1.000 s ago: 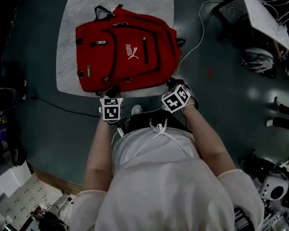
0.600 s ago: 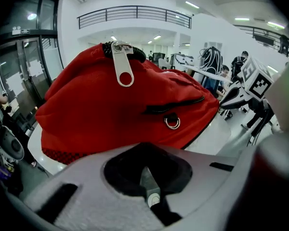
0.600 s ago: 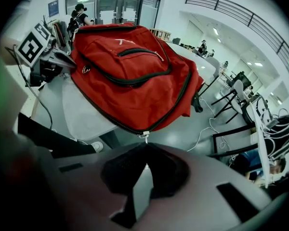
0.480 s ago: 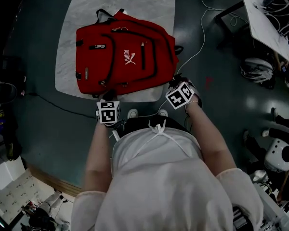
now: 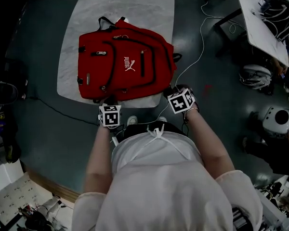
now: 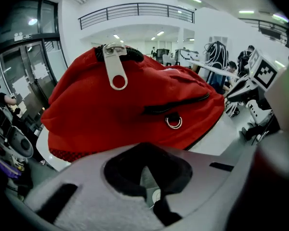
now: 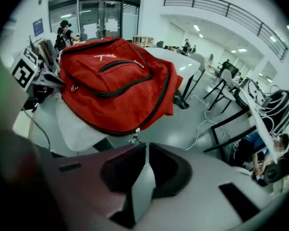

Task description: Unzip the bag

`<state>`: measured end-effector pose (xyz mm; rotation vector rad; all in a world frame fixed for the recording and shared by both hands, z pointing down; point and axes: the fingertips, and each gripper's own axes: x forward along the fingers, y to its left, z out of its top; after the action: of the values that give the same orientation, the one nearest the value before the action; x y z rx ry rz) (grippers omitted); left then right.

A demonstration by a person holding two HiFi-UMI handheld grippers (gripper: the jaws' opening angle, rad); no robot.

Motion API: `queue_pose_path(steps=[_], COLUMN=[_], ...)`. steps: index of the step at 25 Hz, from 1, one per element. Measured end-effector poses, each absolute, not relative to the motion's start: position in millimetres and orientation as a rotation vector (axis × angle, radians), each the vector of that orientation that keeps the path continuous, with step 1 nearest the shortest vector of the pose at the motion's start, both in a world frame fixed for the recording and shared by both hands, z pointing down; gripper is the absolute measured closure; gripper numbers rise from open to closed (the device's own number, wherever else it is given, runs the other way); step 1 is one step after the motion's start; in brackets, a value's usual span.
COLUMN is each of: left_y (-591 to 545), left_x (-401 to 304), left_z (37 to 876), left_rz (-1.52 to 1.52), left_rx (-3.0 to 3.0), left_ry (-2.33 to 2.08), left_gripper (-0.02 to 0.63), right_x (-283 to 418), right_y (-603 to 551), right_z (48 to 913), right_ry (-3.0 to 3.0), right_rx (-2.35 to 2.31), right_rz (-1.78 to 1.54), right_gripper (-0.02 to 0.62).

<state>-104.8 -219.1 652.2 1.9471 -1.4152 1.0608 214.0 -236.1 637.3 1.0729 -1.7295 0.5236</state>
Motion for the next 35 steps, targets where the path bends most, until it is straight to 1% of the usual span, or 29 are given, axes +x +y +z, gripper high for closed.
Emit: queue_pose_path(steps=[3,8,12,17,22,26,30,35], left_y=[-220,-230,-262,-288,-297,-292,-289,-289], left_x=[-100,-79,-47,-15,-3,-2,1,3], left_z=[643,591,520,417,331,273,246,243], left_rz=[1.127,0.919,0.765,0.562,0.312,0.127,0.045,0.027], left_rx=[1.915,2.027,2.260,2.504,2.641,2.740,2.794,2.813], left_ry=[-1.428,-1.463,-1.512,-1.537,-1.555,-1.564,-1.540,-1.492], left_gripper=[0.586,0.586,0.586,0.586,0.586,0.586,0.586,0.585], right_x=[208,177,141,116,103,92,89,91], right_y=[-237,-244,-256,-277,-289,-289,-288,-287], right_z=[622,576,529,452,373,328,306,302], right_ry=[-1.761,-1.906,-2.060,-2.197,-2.342,-2.430,-2.476,-2.477], right_rx=[1.144,1.238,1.314,1.403,1.477,1.516,1.537,1.564], right_rz=[0.521,0.544,0.552,0.428,0.277,0.192,0.152,0.151], right_gripper=[0.565,0.566,0.566,0.566,0.566,0.568,0.569,0.569])
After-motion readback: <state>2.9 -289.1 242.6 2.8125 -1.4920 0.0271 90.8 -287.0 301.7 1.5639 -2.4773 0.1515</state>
